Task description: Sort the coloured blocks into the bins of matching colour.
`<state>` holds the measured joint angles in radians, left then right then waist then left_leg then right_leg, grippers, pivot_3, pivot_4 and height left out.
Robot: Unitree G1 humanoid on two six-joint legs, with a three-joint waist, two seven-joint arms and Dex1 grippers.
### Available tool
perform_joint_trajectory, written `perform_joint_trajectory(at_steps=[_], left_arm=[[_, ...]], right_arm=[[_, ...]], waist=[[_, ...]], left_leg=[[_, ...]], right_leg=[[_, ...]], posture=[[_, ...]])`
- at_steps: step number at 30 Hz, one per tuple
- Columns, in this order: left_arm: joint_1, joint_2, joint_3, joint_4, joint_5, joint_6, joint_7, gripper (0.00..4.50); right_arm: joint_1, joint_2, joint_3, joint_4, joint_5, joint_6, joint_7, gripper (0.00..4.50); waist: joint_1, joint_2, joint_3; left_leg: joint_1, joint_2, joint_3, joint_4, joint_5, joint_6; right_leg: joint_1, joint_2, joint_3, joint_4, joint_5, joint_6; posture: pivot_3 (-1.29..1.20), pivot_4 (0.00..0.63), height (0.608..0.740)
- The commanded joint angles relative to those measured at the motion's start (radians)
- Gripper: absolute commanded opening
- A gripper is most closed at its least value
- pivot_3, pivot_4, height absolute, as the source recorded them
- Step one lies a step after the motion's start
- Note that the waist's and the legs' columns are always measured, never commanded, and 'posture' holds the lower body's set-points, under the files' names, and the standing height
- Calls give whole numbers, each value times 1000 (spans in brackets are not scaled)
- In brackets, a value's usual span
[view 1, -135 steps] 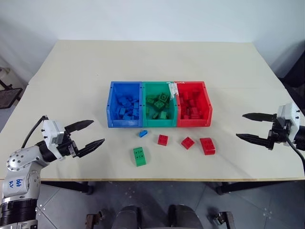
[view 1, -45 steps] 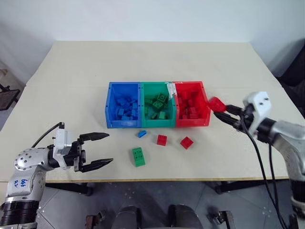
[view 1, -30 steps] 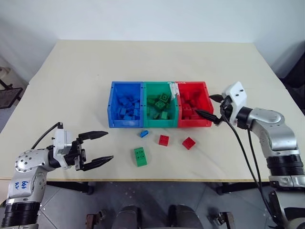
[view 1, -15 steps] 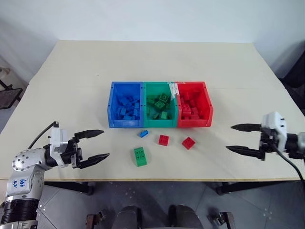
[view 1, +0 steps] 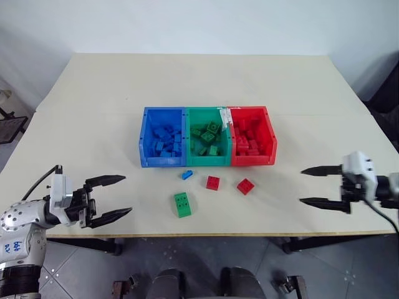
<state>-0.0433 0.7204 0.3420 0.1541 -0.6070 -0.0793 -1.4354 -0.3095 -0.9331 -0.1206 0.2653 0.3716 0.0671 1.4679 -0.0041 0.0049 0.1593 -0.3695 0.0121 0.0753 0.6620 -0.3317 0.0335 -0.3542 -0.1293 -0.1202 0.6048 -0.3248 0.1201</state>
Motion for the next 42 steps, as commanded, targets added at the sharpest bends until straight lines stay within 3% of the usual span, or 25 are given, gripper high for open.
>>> perform_joint_trajectory(at_steps=[1, 10, 21, 24, 27, 30, 38, 42], left_arm=[[23, 15, 36, -3, -22, -33, -46, 4500], [33, -25, 40, 32, -42, -109, -125, 4500], [35, -25, 17, 46, -64, -122, -149, 4500], [31, -26, 8, 48, -62, -124, -146, 4500], [24, -30, 3, 49, -64, -123, -141, 4500], [17, -30, -1, 55, -65, -120, -136, 4500], [-8, -27, -11, 71, -67, -99, -136, 4500], [-41, -24, -16, 93, -62, -93, -138, 4500]], right_arm=[[-38, 49, 56, -55, -36, -18, -43, 4459], [-170, 176, 202, 41, -156, -56, -103, 4459], [-226, 266, 284, 126, -216, -101, -105, 4459], [-245, 280, 301, 165, -252, -87, -139, 3890], [-244, 288, 282, 167, -237, -92, -154, 2827], [-235, 286, 253, 126, -200, -72, -161, 2074], [-182, 221, 126, -118, -71, 90, -199, 2075], [-275, 204, 50, -150, -48, 162, -301, 2075]], waist=[[0, 0, 0], [0, 0, 0], [-1, 0, 0], [-3, 0, 0], [-2, 0, 0], [-2, 0, 0], [1, 1, 1], [-1, 1, 1]], left_leg=[[0, 0, 0, 0, 0, 0], [-1, -1, -2, 1, -1, 0], [0, -1, -2, 1, -1, 0], [0, -1, -2, 1, -1, 0], [0, -1, -3, 1, -1, 0], [0, -1, -3, 1, -1, 0], [-1, -1, -4, 1, -1, 0], [-1, -1, -4, 2, -1, 0]], right_leg=[[0, 0, 0, 0, 0, 0], [0, -1, 0, 1, 0, 0], [0, -1, -6, 3, 0, 0], [0, -1, -7, 3, 0, 0], [0, -1, -7, 4, 0, 0], [0, -1, -7, 4, 0, 0], [0, -1, -8, 4, 0, 0], [0, -2, -8, 4, 0, 0]], posture=[[0, 150, 740], [0, 150, 740], [0, 150, 740], [0, 150, 740], [0, 150, 740], [0, 150, 740], [0, 150, 740], [0, 150, 740]])
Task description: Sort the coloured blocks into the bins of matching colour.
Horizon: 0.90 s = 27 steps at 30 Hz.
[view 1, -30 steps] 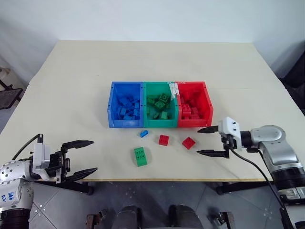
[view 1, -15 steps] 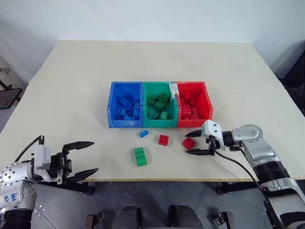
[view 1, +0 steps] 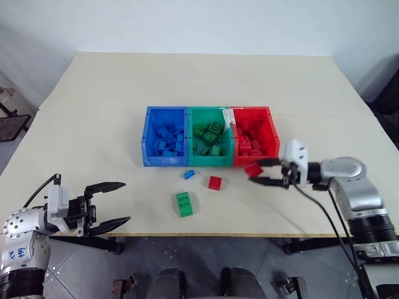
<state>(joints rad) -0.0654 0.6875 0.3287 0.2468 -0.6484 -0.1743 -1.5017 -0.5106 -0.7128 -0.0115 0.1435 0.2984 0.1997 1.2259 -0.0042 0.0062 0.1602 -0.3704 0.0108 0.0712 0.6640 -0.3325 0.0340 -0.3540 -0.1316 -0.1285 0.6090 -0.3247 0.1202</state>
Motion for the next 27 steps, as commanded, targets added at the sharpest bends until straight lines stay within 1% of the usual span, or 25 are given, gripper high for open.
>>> perform_joint_trajectory(at_steps=[1, 3, 7, 9, 10, 11, 14, 15, 19, 23, 27], left_arm=[[-25, 8, -5, 2, -19, 3, -70, 4500], [-35, 5, -10, 6, -16, 2, -67, 4500], [-50, -3, -19, 13, -9, -9, -58, 4500], [-53, -5, -20, 13, -8, -13, -51, 4500], [-53, -5, -19, 13, -7, -16, -48, 4500], [-54, -6, -19, 13, -6, -18, -46, 4500], [-52, -7, -19, 8, -7, -21, -40, 4500], [-50, -7, -19, 6, -8, -21, -39, 4500], [-45, -6, -19, 1, -10, -17, -40, 4500], [-64, -7, -29, 16, -8, -13, -47, 4500], [-90, -1, -34, 50, -3, -19, -61, 4500]], right_arm=[[-117, -11, -51, 11, 6, 24, -77, 2075], [-184, 1, -36, 81, -25, 9, -98, 2075], [-331, 46, 34, 320, -133, -99, -133, 2075], [-369, 60, 56, 403, -166, -136, -139, 2796], [-382, 66, 63, 435, -177, -156, -138, 2988], [-394, 71, 66, 462, -185, -174, -139, 3354], [-409, 74, 66, 505, -198, -212, -147, 4362], [-409, 73, 63, 506, -198, -217, -143, 4469], [-386, 62, 43, 462, -166, -210, -110, 4469], [-220, -3, -14, 253, -8, -128, 71, 4469], [-56, -106, -62, 121, 62, -89, 167, 4469]], waist=[[-1, 0, 0], [-7, 0, 0], [-25, 0, 0], [-26, 0, 0], [-25, 0, 0], [-25, 1, 0], [-24, 1, 1], [-25, 1, 1], [-26, 1, 1], [-17, 1, 1], [-5, 2, 1]], left_leg=[[0, 0, 0, 0, 0, 0], [0, 1, 0, 0, 0, -1], [1, 1, 0, -1, 0, -1], [0, 0, 0, -1, 0, -1], [0, 0, 0, -1, 0, -1], [0, 0, 0, -1, 0, -1], [0, 0, 0, -1, 0, -1], [0, 0, 0, -1, 0, -1], [0, 0, 0, -1, 0, -1], [-1, 0, -5, -1, -1, 0], [0, -1, -6, 1, -1, 0]], right_leg=[[0, 0, 0, 0, 0, 0], [0, 0, 0, 0, 0, 0], [-1, 1, -2, 2, 0, 0], [-1, 1, -2, 2, 0, 0], [-1, 1, -2, 3, 0, 0], [-1, 1, -3, 3, 0, 0], [-1, 1, -3, 3, 0, 0], [-1, 1, -3, 3, 0, 0], [-1, 1, -3, 3, 0, 0], [0, 1, -3, 4, 0, 0], [4, 1, -3, 1, 0, 0]], posture=[[0, 150, 740], [0, 150, 740], [0, 150, 740], [0, 150, 740], [0, 150, 740], [0, 150, 740], [0, 150, 740], [0, 150, 740], [0, 150, 740], [0, 150, 740], [0, 150, 740]])
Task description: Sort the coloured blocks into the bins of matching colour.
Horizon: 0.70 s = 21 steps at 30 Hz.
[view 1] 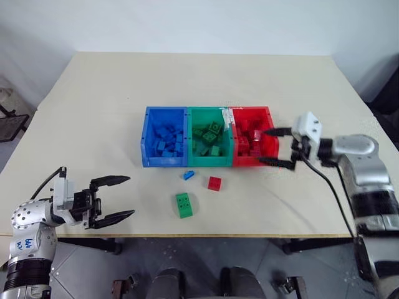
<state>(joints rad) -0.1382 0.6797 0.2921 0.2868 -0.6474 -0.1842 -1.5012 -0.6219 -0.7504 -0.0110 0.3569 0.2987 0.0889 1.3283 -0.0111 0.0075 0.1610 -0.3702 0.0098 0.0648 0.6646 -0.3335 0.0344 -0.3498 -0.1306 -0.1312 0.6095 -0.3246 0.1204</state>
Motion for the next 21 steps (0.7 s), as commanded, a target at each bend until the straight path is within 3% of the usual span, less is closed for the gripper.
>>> perform_joint_trajectory(at_steps=[1, 7, 14, 21], left_arm=[[-22, 7, 1, 17, -3, -11, -65, 4500], [-46, 9, -4, 46, -1, -17, -73, 4500], [-46, 16, 0, 69, 0, -21, -69, 4500], [-53, 19, 1, 80, 1, -26, -67, 4500]], right_arm=[[87, -91, -76, -101, 72, 20, 82, 4469], [290, -204, -245, -105, 196, 12, 215, 4469], [595, -325, -442, -135, 206, -17, 260, 4469], [639, -294, -437, -239, 230, 34, 172, 4469]], waist=[[3, 1, 1], [8, 2, 1], [11, 2, 1], [6, 3, 1]], left_leg=[[0, 0, 0, 0, 0, 0], [2, 1, 0, 0, 0, 0], [2, 0, 1, 0, 0, 1], [3, 3, 3, -1, 0, 0]], right_leg=[[2, 0, 0, -3, 0, 0], [6, -1, -1, -9, 0, 0], [9, -1, -1, -15, 0, 0], [9, 0, -1, -16, 0, 0]], posture=[[0, 150, 740], [0, 150, 740], [0, 150, 740], [0, 150, 740]])
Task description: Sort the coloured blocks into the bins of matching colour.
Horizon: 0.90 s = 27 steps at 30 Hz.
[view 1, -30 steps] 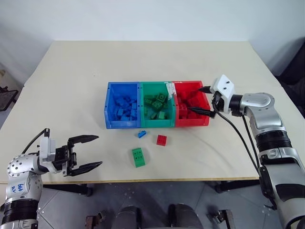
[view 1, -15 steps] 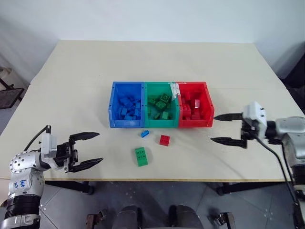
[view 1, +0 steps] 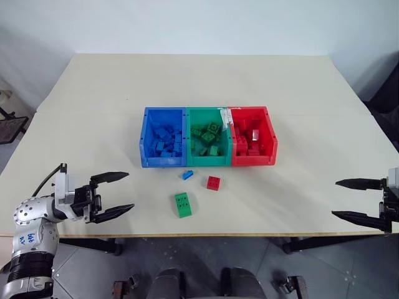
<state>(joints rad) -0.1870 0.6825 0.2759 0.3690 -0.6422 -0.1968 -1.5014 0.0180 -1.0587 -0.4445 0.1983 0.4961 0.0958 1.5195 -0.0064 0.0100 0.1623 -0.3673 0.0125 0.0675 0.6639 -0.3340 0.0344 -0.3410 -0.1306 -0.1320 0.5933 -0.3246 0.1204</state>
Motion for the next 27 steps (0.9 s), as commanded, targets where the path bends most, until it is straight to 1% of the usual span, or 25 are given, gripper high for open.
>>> perform_joint_trajectory(at_steps=[1, 3, 5, 7, 10, 13, 19, 23, 27], left_arm=[[-6, 15, 16, -4, -4, -13, -64, 4500], [-6, 13, 15, -13, -4, -14, -59, 4500], [-2, 11, 15, -23, -4, -14, -53, 4500], [12, 8, 17, -48, -8, -14, -40, 4500], [54, 2, 27, -98, -16, -7, -21, 4500], [96, 1, 40, -138, -23, 0, -6, 4500], [158, 5, 79, -194, -32, 13, 10, 4500], [186, 3, 102, -221, -33, 20, 16, 4500], [209, -1, 113, -249, -32, 27, 28, 4500]], right_arm=[[-15, 38, 31, -125, 29, 46, -56, 4469], [-94, 134, 158, -222, -14, 95, -188, 4469], [-139, 187, 230, -280, -39, 146, -263, 4469], [-184, 242, 297, -305, -91, 186, -355, 4469], [-235, 321, 382, -290, -133, 195, -423, 4469], [-272, 377, 441, -266, -163, 195, -457, 4469], [-291, 434, 535, -263, -169, 202, -445, 4469], [-367, 532, 612, -151, -244, 169, -509, 4469], [-422, 598, 637, -55, -284, 119, -534, 4469]], waist=[[3, 0, 0], [1, -2, -1], [-1, -2, -1], [3, 3, 1], [9, 2, 1], [6, 1, 1], [3, 1, 1], [-2, 1, 0], [-10, 1, 0]], left_leg=[[0, 0, 0, 0, 0, 0], [0, 0, -1, 0, 0, 0], [0, 1, -1, 1, 0, -1], [-1, 0, -1, 0, 0, -1], [-2, -2, -4, 0, 0, -1], [-2, -2, -4, 1, -1, 0], [-2, -1, -4, 1, -1, 0], [-1, -1, -4, 0, -1, 0], [-1, -1, -3, 0, 0, -1]], right_leg=[[0, 0, 0, 0, 0, 0], [0, -1, 1, 0, 0, 0], [0, 0, 0, 0, 0, 0], [-1, -1, 1, 0, 0, 0], [-2, -1, 0, 3, 0, 0], [-1, -1, 0, 2, 0, 0], [-1, -1, 0, 2, 0, 0], [-1, 0, 0, 3, 0, 0], [-2, 0, 0, 5, 0, 0]], posture=[[0, 150, 740], [0, 150, 740], [0, 150, 740], [0, 150, 740], [0, 150, 740], [0, 150, 740], [0, 150, 740], [0, 150, 740], [0, 150, 740]])
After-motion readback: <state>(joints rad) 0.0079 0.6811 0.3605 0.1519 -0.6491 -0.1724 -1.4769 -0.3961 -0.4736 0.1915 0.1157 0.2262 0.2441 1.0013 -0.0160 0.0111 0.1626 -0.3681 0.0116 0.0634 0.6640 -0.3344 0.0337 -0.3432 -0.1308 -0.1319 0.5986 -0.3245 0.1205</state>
